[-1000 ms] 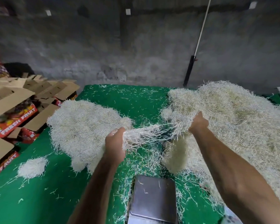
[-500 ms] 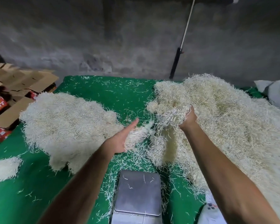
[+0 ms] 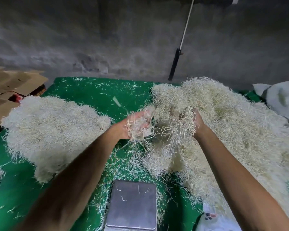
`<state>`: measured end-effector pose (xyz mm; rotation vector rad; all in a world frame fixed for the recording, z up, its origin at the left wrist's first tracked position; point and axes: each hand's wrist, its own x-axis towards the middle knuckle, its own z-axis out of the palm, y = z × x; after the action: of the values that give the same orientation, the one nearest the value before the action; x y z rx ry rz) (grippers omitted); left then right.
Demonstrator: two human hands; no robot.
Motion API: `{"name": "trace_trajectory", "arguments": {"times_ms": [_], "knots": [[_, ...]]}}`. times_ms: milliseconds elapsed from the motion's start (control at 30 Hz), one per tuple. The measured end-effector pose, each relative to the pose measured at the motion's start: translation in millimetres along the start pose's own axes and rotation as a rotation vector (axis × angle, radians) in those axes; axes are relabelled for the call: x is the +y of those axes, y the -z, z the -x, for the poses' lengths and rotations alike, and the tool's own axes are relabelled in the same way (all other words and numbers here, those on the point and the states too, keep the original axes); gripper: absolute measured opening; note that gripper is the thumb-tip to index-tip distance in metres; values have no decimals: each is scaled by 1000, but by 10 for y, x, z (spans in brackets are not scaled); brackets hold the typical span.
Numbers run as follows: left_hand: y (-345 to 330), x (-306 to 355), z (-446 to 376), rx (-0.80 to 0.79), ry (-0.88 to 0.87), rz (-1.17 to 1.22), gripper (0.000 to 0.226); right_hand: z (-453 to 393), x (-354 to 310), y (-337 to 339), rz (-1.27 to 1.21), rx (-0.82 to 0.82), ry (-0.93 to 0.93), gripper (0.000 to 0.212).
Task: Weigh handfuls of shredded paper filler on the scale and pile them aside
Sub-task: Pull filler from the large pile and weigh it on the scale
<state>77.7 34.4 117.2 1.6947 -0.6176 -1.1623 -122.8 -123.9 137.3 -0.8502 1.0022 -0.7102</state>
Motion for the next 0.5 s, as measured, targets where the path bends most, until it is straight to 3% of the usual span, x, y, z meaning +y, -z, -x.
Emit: {"name": "trace_trajectory", "arguments": {"times_ms": [67, 100, 133, 167, 200, 233, 300, 400, 467, 500], "knots": [[-27, 146, 47, -248, 73, -405, 45, -48, -40, 67, -69, 64, -19, 45], [-46, 166, 22, -290, 69, -717, 84, -78, -67, 87, -84, 93, -19, 52], [-68, 123, -102, -273, 92, -905, 103, -97, -98, 98, -82, 105, -10, 54], [-67, 80, -227, -247, 87, -1062, 94, -87, -141, 96, -70, 109, -8, 54], [-53, -20, -405, -176, 14, -1107, 66, -114, -170, 104, -75, 101, 0, 48], [-46, -68, -536, -54, -74, -1089, 40, -124, -196, 117, -82, 101, 9, 39], [14, -130, -724, 181, -100, -931, 27, -139, -232, 174, -115, 88, 19, 28], [72, -138, -803, 478, 56, -353, 39, -167, -274, 316, -95, 106, 72, 38], [65, -75, -797, 517, 181, -170, 56, -206, -261, 429, -70, 134, 50, 54], [19, 12, -791, 475, 207, -142, 60, -207, -238, 467, -63, 139, 48, 50]]}}
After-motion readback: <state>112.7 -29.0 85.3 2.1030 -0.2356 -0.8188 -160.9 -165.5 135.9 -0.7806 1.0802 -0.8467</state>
